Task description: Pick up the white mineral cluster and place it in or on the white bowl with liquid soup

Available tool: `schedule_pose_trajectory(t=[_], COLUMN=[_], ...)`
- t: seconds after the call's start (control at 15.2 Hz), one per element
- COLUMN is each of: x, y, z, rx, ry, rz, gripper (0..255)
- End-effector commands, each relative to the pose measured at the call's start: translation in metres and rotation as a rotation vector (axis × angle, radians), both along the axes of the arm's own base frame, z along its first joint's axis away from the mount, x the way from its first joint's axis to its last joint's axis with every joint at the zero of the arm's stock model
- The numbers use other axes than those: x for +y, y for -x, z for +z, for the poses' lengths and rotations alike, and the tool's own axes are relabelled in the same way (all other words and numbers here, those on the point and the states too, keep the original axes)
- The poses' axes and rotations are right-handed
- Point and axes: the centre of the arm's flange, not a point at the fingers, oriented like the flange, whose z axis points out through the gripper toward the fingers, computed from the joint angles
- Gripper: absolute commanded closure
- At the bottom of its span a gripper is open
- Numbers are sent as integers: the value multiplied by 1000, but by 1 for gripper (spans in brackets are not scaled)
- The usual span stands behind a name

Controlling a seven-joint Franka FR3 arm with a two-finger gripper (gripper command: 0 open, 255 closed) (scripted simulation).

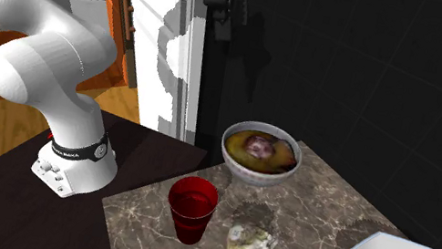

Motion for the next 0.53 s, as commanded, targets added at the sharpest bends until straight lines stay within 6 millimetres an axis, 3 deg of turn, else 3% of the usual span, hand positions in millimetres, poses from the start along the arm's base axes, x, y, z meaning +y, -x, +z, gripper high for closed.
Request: schedule_pose_trajectory(t=[0.0, 0.46], x=[0, -17], y=[0, -47], z=[0, -77], rx=[0, 11], ry=[0, 30], rz=[0, -27], gripper=[0, 0])
